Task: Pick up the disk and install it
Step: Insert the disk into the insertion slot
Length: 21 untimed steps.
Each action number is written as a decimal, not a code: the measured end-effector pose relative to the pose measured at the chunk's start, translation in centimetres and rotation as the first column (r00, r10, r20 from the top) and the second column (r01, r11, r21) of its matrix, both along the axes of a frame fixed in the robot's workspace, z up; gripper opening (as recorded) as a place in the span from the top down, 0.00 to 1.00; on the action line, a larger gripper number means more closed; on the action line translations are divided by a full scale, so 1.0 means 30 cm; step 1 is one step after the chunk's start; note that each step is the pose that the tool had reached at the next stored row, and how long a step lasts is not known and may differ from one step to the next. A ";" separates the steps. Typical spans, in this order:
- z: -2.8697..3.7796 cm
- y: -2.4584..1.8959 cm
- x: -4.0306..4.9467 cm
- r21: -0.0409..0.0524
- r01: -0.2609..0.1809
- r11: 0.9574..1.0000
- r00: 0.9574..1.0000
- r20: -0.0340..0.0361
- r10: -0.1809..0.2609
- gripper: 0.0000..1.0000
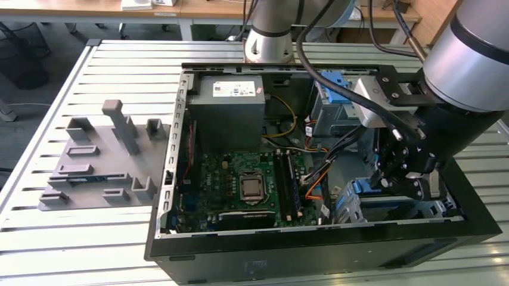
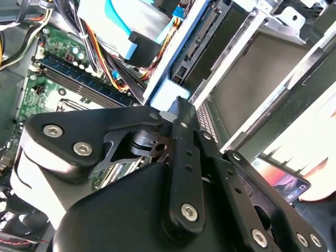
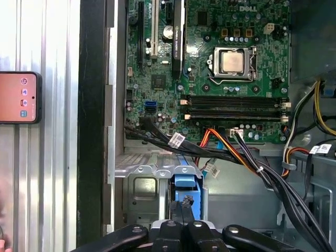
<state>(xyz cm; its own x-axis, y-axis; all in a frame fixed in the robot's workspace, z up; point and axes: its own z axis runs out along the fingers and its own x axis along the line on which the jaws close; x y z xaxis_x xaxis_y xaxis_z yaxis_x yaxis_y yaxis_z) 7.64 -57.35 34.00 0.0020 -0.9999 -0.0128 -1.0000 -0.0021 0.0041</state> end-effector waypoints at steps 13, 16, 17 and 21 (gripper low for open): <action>-0.039 0.000 0.000 0.000 0.000 1.000 1.000 0.000 0.000 0.89; -0.042 0.000 0.000 -0.001 0.000 1.000 1.000 0.000 0.000 0.89; -0.042 0.000 0.000 -0.001 0.000 1.000 1.000 0.000 0.000 0.89; -0.041 0.000 0.000 0.000 0.000 1.000 1.000 0.000 0.000 0.89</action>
